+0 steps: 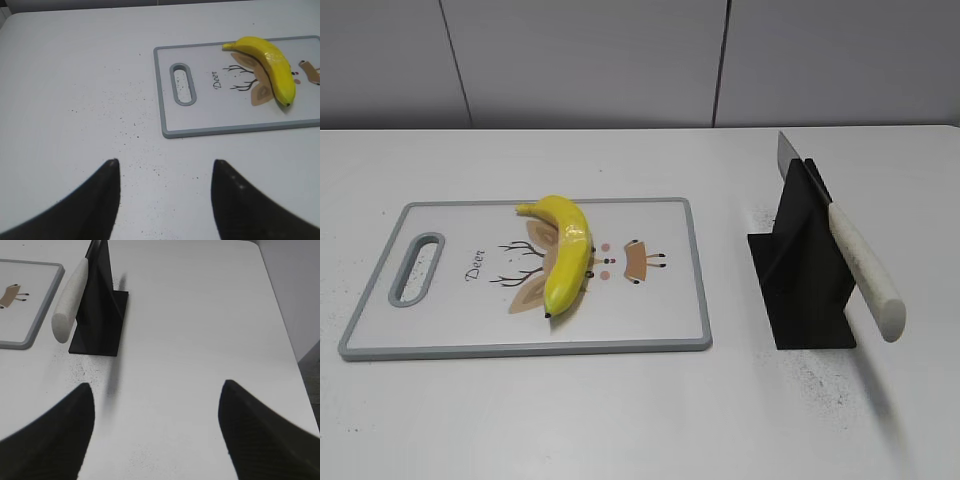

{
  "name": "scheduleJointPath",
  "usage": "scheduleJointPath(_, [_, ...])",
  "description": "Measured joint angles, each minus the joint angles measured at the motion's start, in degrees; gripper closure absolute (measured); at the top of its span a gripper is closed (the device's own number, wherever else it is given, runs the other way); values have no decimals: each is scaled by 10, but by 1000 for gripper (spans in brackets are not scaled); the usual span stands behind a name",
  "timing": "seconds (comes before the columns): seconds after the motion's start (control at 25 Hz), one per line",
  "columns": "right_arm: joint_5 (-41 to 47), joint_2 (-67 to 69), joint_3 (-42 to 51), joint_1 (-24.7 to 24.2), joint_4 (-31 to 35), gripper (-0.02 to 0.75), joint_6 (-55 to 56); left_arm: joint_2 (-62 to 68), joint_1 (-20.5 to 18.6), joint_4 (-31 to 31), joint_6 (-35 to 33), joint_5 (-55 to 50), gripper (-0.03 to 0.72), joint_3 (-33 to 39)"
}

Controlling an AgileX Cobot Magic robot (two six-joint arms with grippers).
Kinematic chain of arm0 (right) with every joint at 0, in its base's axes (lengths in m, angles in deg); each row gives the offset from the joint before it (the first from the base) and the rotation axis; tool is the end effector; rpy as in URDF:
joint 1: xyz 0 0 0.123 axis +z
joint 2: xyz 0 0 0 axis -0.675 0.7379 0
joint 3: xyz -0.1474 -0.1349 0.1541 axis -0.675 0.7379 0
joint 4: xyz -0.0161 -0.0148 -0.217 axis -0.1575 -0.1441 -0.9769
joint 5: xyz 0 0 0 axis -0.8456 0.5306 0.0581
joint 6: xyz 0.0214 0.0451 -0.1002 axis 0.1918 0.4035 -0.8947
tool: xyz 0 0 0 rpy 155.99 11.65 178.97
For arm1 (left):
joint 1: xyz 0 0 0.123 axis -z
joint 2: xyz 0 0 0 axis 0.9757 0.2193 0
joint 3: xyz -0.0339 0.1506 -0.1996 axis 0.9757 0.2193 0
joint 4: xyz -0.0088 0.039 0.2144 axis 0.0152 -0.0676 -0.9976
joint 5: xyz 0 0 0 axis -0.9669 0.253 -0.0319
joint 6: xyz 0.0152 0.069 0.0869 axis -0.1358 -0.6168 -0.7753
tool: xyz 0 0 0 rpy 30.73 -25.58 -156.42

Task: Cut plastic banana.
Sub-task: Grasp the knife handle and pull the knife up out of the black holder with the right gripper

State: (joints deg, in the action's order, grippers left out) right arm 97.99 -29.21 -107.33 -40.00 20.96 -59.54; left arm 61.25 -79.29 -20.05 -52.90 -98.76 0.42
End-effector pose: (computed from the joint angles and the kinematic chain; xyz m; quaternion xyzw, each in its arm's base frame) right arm 0.0159 0.0093 0.2544 -0.0483 0.8438 0.0384 0.5331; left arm 0.0166 -0.0123 0.2424 0.0558 0.8662 -0.0169 0.4963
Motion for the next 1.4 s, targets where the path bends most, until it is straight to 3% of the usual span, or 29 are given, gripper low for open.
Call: scheduleJointPath(1.4, [0, 0, 0, 0, -1, 155, 0, 0, 0, 0, 0, 0, 135, 0])
